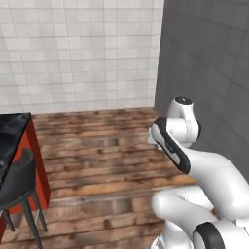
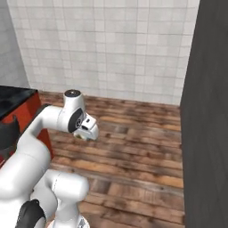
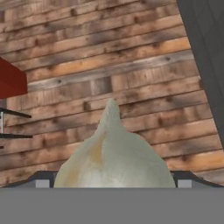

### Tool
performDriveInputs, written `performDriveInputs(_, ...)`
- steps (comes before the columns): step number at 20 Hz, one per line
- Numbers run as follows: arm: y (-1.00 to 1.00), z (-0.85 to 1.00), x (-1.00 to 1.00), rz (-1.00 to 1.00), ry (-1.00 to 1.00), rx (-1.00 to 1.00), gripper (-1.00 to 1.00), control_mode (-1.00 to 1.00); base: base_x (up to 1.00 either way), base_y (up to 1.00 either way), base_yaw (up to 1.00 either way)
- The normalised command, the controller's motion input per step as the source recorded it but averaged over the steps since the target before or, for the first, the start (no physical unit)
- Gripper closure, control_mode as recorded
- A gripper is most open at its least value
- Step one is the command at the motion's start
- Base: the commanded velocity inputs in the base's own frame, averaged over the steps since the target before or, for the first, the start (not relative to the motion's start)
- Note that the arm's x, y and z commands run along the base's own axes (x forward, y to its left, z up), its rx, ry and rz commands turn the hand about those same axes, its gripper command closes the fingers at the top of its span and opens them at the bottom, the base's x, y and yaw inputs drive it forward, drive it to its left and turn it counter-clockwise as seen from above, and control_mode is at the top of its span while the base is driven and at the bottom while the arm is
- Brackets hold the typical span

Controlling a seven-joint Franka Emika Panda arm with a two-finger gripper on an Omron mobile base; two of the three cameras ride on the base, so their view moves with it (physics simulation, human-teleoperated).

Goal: Retrieve the bottle and the shaker from the cabinet and place them next to the mixing bowl on the counter. Then add garlic from the fridge to the mixing bowl.

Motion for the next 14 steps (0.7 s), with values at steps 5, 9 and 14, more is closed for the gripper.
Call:
performDriveInputs(5, 0.0, 0.0, 0.0, 0.0, 0.0, 0.0, 1.0, 1.0, -0.66, 0.33, 0.28)
performDriveInputs(9, 0.0, 0.0, 0.0, 0.0, 0.0, 0.0, 1.0, 1.0, -0.65, 0.9, 0.71)
performDriveInputs(14, 0.0, 0.0, 0.0, 0.0, 0.0, 0.0, 1.0, 1.0, -0.18, 0.86, 0.83)
